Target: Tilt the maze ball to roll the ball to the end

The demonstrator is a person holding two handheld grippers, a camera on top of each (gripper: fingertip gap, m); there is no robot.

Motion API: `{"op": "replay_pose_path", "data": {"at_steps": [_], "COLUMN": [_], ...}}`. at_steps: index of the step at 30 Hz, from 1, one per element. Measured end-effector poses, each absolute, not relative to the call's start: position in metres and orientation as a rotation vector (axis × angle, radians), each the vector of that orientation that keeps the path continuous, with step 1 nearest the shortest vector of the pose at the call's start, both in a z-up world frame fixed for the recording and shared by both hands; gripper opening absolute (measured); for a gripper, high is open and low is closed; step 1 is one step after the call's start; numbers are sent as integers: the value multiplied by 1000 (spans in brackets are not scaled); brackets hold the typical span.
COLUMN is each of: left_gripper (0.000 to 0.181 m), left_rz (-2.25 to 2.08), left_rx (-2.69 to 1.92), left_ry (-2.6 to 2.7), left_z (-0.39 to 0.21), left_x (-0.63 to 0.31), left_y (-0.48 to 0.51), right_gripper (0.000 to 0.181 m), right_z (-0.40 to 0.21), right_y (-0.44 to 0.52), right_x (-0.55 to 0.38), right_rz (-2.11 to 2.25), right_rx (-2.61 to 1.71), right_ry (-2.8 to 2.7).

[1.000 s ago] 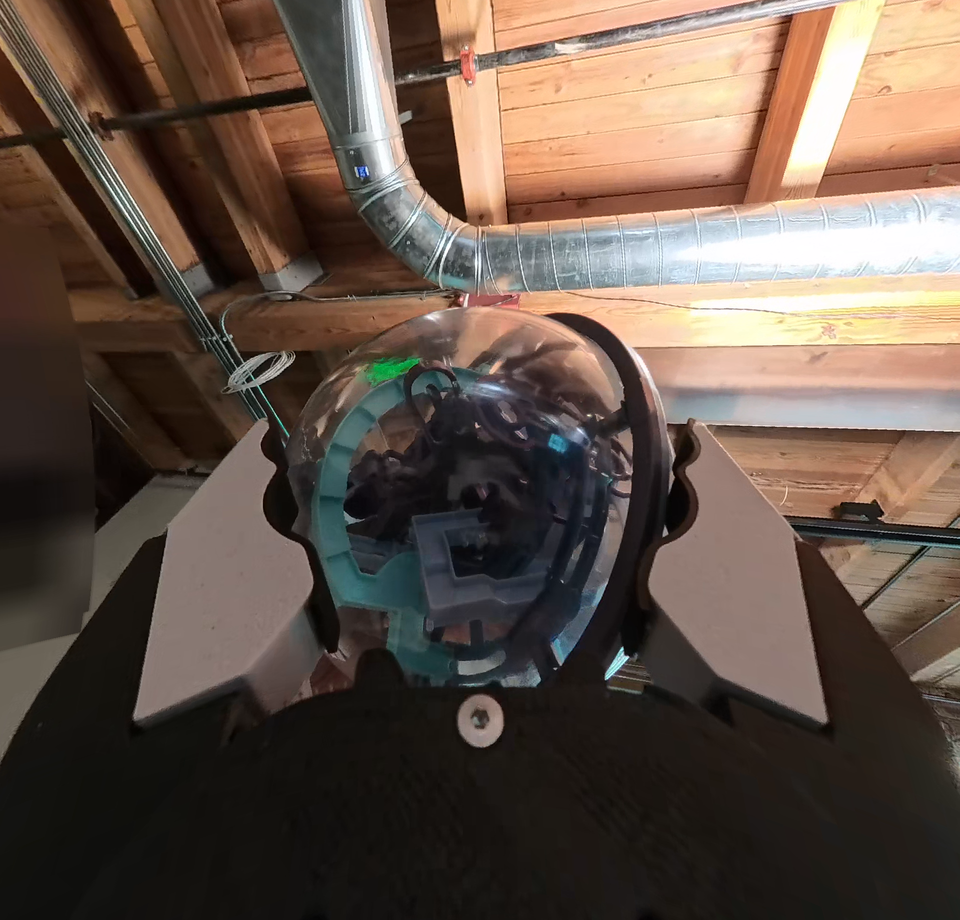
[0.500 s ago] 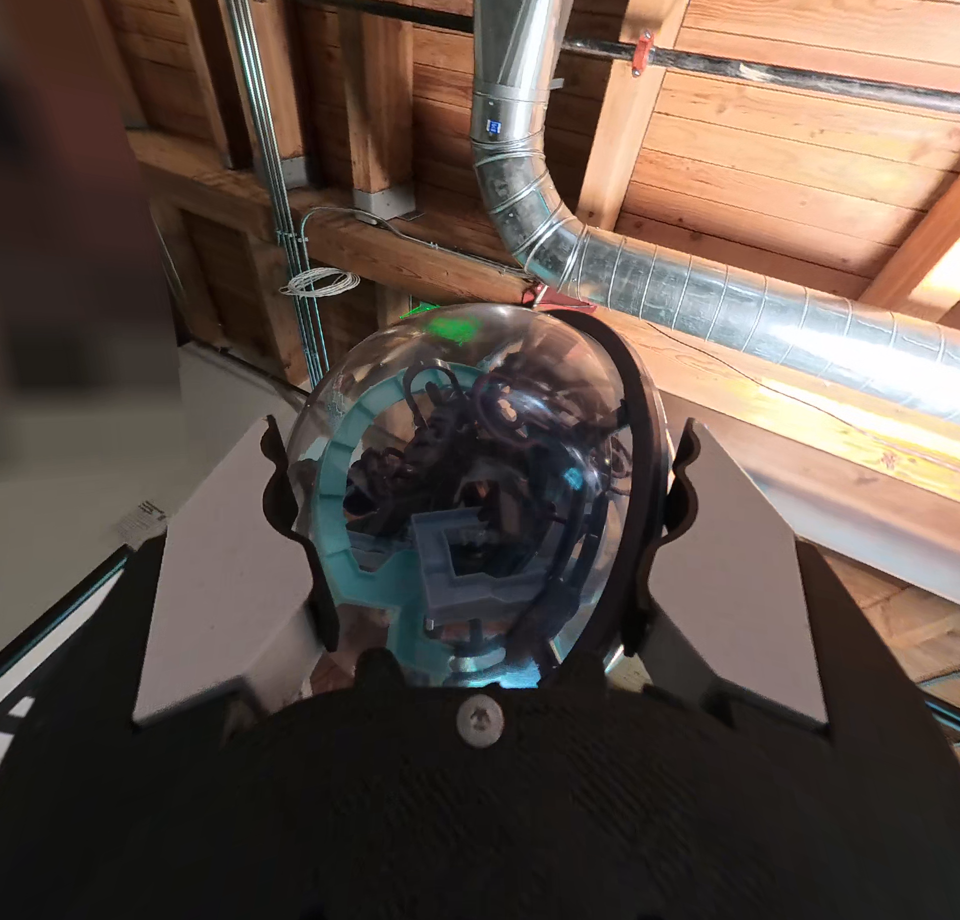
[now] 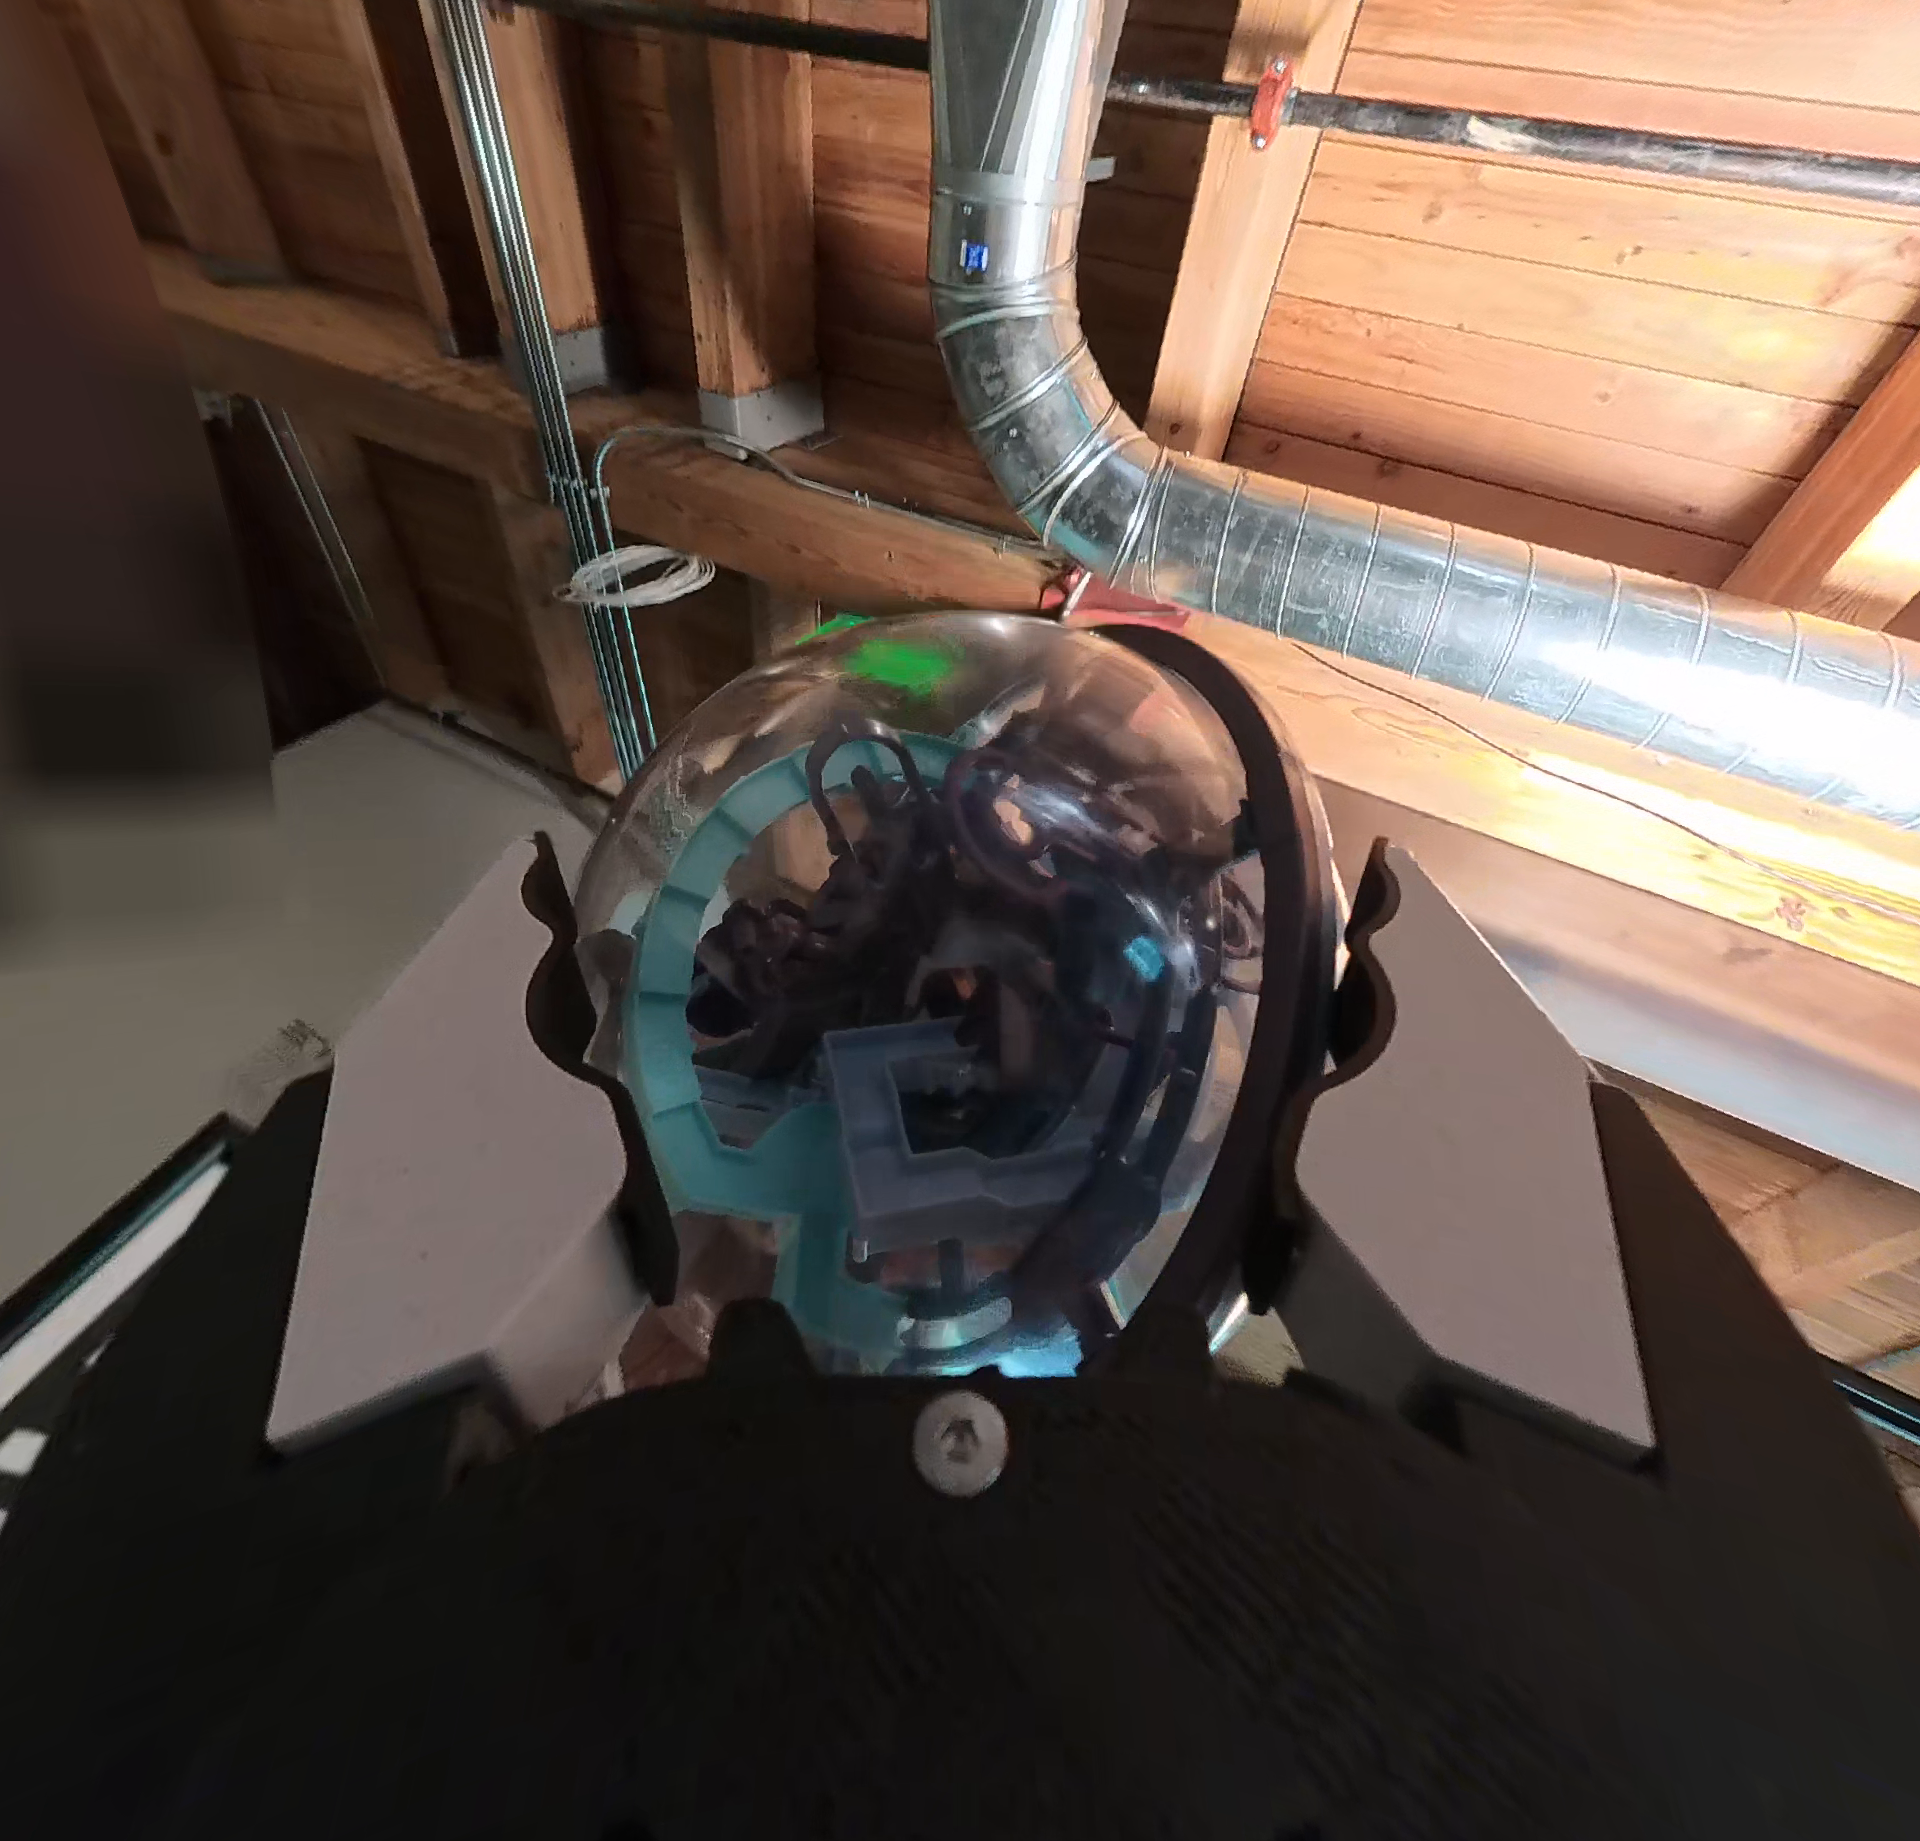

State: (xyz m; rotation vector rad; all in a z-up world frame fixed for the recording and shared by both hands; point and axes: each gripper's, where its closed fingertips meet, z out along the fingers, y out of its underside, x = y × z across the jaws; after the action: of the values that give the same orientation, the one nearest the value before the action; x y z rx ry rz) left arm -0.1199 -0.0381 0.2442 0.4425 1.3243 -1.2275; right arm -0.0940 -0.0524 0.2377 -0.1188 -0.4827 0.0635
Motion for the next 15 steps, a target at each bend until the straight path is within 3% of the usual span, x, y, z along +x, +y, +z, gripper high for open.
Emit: {"op": "replay_pose_path", "data": {"at_steps": [15], "left_gripper": [146], "left_rz": [-1574], "left_rx": [197], "left_ry": [1265], "left_z": [263], "left_x": [-104], "left_y": [-4], "right_gripper": [147], "right_z": [256], "right_y": [-25], "right_x": [-83], "right_rz": [-34], "right_rx": [-336], "right_ry": [-306]}}
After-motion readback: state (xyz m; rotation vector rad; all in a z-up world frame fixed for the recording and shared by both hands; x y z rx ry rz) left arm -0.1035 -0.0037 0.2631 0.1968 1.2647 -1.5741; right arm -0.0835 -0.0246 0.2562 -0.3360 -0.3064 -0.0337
